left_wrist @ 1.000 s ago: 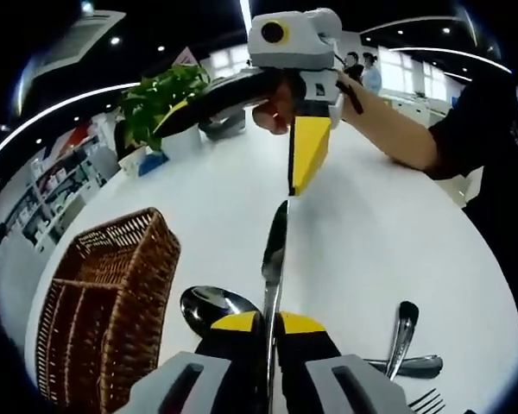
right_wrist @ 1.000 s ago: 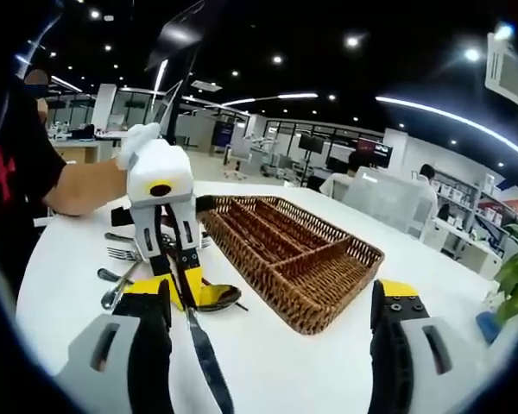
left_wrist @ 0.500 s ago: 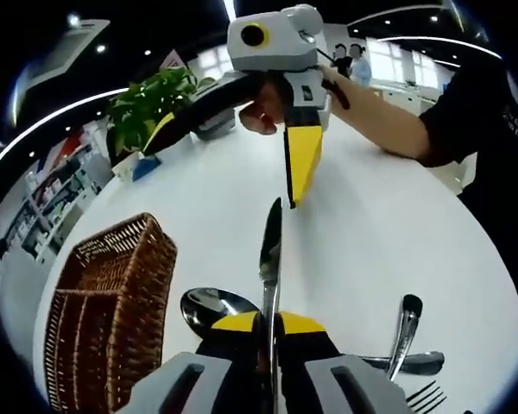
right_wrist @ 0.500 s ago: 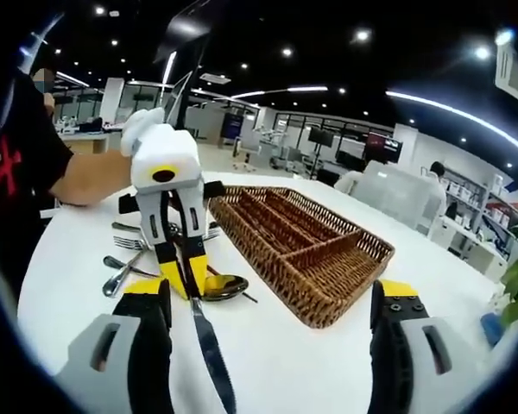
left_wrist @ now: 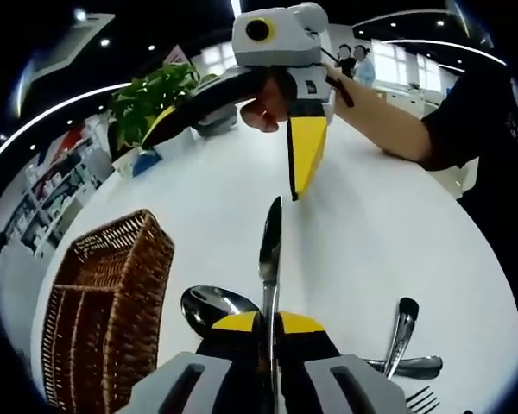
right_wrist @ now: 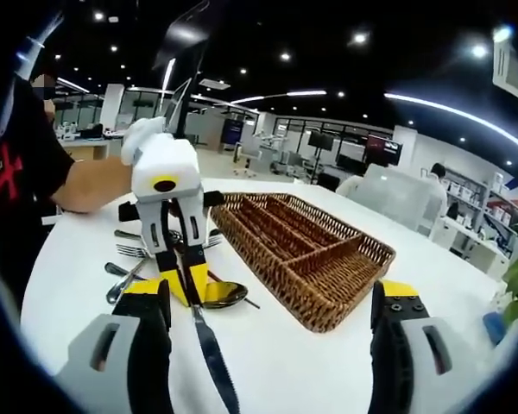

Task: Arrange the knives, forks, and spoons in their matching storage slots by inserting each utensil handle-first until every utensil is classified and aligned in the correct compartment

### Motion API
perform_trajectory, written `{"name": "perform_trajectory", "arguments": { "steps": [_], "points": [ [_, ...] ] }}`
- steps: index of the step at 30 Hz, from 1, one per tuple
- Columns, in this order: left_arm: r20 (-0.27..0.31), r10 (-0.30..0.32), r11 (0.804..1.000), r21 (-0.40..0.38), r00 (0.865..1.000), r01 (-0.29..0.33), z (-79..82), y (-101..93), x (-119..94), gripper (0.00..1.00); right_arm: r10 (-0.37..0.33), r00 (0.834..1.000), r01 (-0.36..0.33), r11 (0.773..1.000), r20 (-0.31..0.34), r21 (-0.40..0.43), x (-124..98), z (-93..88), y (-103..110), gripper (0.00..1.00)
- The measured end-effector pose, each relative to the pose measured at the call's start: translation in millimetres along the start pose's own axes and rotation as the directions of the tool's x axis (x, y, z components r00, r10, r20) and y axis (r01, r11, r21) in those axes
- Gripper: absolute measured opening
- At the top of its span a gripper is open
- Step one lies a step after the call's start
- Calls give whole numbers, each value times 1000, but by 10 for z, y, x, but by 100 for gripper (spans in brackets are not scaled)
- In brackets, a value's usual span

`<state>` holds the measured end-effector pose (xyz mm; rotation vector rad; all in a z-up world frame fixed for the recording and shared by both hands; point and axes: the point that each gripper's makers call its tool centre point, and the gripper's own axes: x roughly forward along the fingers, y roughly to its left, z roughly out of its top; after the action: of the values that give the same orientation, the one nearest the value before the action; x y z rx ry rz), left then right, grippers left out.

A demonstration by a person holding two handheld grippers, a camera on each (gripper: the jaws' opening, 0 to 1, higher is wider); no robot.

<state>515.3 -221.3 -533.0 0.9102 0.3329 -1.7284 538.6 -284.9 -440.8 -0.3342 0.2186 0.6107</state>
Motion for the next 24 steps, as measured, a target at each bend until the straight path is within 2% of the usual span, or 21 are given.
{"name": "perform_trajectory", "arguments": {
  "steps": [3,8,9,10,11,13,15,17,20,22,23,24],
  "points": [
    [0,3,999,38,1000,-3,4,5,-2,6,-2,1000,2,1000,2,4,-4,0,-6,99],
    [1,-3,999,50,1000,3,14,-9,-45,5,-1,1000,1,1000,1,4,-4,-3,-4,99],
    [73,20,999,27,997,-22,170,28,-106,2,0,1000,0,1000,0,2,-2,-6,-2,99],
    [59,-2,1000,3,998,1,168,-4,-161,0,1,1000,-1,1000,-1,1,-2,-8,2,99],
    [84,9,1000,28,996,-11,226,-2,-247,0,3,1000,-3,1000,-2,2,-2,-9,6,99],
    [50,-4,999,47,999,2,175,-55,-280,0,10,1000,-10,1000,-4,5,0,-15,18,99],
    [32,18,999,49,999,-19,136,-28,-273,0,11,1000,-11,1000,-5,3,10,-19,21,99],
    [22,9,1000,26,1000,-10,102,-29,-239,0,14,1000,-14,1000,-9,0,16,-28,36,99],
    [-27,14,999,32,1000,-13,-27,-16,-127,0,18,1000,-18,1000,-10,-1,19,-30,50,99],
    [-25,18,1000,16,1000,-17,-22,5,-66,3,16,1000,-16,1000,-11,-1,17,-31,47,99],
    [2,15,1000,28,1000,-15,33,3,-66,5,16,1000,-16,1000,-11,-1,15,-32,45,99],
    [-8,11,999,31,1000,-11,39,-14,-53,7,15,1000,-15,1000,-10,-1,11,-30,41,99]
  ]
}}
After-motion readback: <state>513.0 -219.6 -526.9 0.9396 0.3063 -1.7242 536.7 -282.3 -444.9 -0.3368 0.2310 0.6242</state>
